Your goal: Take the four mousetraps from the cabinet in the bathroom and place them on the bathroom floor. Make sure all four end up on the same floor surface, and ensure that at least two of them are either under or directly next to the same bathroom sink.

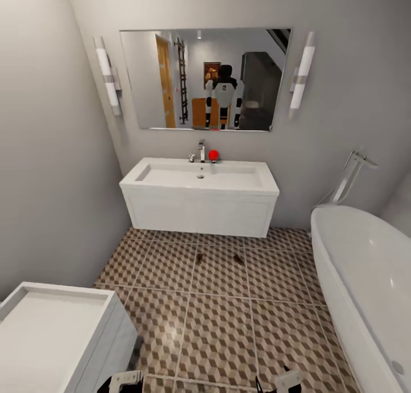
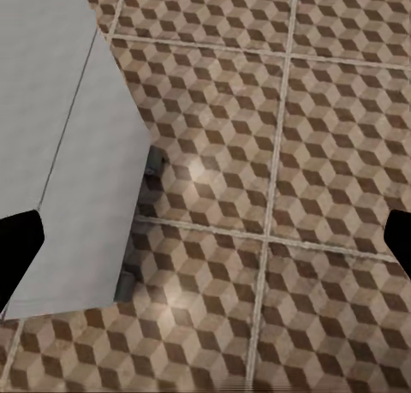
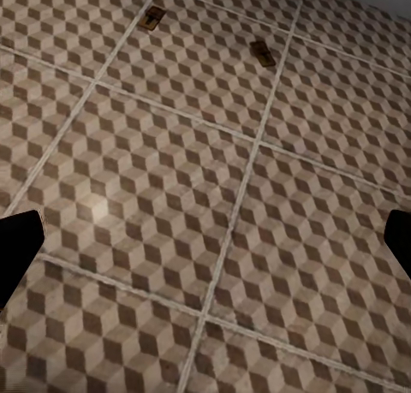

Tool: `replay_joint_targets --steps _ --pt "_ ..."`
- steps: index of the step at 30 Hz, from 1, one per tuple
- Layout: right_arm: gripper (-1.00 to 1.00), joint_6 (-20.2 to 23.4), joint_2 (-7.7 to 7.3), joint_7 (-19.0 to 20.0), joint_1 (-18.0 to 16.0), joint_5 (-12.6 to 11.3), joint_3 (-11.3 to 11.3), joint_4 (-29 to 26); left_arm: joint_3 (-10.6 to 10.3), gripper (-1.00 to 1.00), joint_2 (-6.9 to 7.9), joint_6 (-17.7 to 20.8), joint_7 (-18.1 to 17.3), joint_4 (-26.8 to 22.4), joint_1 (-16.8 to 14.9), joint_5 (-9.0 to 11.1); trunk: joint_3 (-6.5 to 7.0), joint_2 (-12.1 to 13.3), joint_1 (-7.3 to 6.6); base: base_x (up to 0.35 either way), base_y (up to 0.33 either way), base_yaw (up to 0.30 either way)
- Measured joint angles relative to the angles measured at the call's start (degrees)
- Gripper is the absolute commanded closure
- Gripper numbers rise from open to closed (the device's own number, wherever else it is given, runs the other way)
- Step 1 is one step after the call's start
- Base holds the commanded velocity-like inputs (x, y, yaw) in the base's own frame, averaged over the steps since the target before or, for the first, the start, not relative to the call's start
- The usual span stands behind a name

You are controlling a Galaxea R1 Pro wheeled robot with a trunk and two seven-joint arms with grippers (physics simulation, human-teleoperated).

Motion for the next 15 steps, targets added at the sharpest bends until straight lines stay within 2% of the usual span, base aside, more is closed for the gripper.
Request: replay_joint_targets --steps 10,15 --pt "-1.0 0.0 0.0 0.0 0.0 0.0 0.0 0.0 0.0 -1.0 0.02 0.0 0.0 0.0 0.0 0.0 0.0 0.0 -0.01 -0.035 -0.017 0.222" --pt "-1.0 0.0 -0.07 0.0 0.0 0.1 0.1 0.0 0.0 -1.0 0.02 0.0 0.0 0.0 0.0 0.0 0.0 0.0 -0.01 -0.001 -0.001 0.079"
